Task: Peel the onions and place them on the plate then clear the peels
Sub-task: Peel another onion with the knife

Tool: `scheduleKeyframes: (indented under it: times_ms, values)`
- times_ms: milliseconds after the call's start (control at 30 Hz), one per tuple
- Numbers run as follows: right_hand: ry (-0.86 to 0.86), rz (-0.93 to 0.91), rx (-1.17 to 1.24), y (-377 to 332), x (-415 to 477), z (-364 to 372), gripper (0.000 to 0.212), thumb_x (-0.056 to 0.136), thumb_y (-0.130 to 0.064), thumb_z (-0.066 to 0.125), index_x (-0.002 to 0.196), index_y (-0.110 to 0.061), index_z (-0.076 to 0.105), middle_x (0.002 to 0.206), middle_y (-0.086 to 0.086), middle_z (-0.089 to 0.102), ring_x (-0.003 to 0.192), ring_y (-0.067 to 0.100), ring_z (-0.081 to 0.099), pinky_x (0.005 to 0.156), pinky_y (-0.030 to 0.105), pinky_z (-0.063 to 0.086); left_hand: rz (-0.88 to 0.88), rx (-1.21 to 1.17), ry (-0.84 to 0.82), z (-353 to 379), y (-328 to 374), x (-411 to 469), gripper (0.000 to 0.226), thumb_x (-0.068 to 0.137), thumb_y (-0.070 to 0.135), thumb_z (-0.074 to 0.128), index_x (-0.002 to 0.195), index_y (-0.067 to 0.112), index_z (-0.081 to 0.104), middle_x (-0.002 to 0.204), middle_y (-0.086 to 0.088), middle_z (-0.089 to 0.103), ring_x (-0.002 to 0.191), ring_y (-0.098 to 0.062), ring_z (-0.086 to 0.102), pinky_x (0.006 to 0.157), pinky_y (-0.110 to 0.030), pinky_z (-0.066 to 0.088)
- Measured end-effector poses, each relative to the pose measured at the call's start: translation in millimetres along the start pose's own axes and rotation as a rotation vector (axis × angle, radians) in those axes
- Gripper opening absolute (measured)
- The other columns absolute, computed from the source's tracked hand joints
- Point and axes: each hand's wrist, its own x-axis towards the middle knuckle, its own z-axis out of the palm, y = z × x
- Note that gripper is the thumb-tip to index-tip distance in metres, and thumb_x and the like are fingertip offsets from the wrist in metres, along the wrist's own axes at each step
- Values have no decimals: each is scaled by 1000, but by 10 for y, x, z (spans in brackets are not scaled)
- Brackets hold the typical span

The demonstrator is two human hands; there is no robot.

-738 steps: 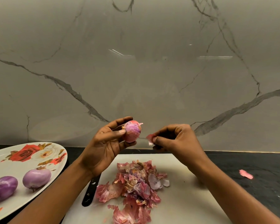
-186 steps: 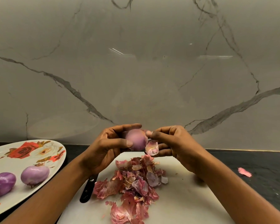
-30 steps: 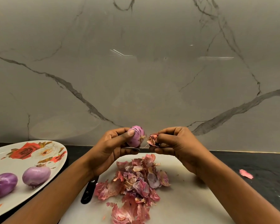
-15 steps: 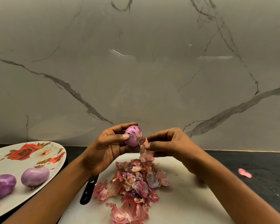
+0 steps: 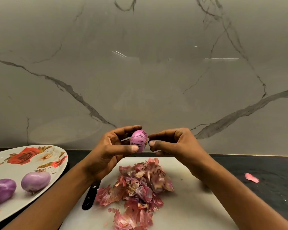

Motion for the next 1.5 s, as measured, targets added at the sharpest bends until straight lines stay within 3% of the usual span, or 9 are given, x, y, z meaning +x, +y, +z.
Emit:
scheduleKeyframes:
  times_ms: [267,400,567,667,800,933,1100,1333,1500]
  values:
    - [74,-229,-211,112,12,60,22,88,-18,83,110,-17,84,99,-7,83,94,10,79,85,32,65,14,57,-15,6,-21,1,68,70,-9,80,134,12,70,138,-18,67,124,-42,67,99,-44,60]
    - [80,-295,-309,116,-8,49,18,92,-17,80,110,-16,84,98,-8,82,92,7,78,84,28,64,18,85,-16,18,-17,-12,67,70,-9,81,133,13,71,136,-16,68,122,-40,68,97,-41,61]
    - [91,-321,-466,152,1,100,15,102,-21,70,113,-22,80,98,-11,77,93,8,71,81,28,62,9,92,-41,31,-37,-21,66,74,-7,80,137,12,68,140,-16,66,124,-43,67,104,-49,57]
    - [60,-272,-415,123,2,123,14,106,-20,62,106,-22,75,87,-11,71,82,6,66,71,24,57,19,39,-69,33,-42,-22,66,77,-8,78,139,10,65,143,-18,64,128,-44,64,106,-51,55]
    - [83,-165,-349,110,41,119,15,109,-23,53,100,-26,65,88,-7,68,82,0,66,73,24,55,41,-43,-67,27,-9,-13,69,74,1,82,140,8,64,144,-22,61,129,-47,63,103,-49,57]
    - [144,-108,-241,92,64,33,8,103,-17,67,98,-20,72,87,0,75,81,9,72,73,25,58,49,-129,-77,16,11,-9,61,82,1,76,142,5,62,144,-28,60,127,-51,62,101,-49,58]
    - [91,-133,-154,85,15,35,12,90,-6,80,100,-12,81,92,1,81,89,13,77,76,22,61,30,-96,-58,33,6,-6,56,84,1,74,139,6,65,142,-26,62,122,-45,67,97,-43,62]
    - [97,-253,-199,103,13,66,34,87,-26,84,121,-21,79,109,-7,81,102,9,76,88,30,64,15,-57,-66,49,-4,-16,54,85,-1,71,138,6,65,141,-25,62,125,-46,66,96,-42,62]
    - [124,-325,-252,143,16,62,24,90,-19,81,113,-17,82,102,-7,81,97,8,77,86,28,64,15,-62,-73,64,7,-26,59,80,6,81,137,7,66,141,-24,63,124,-45,66,95,-40,62]
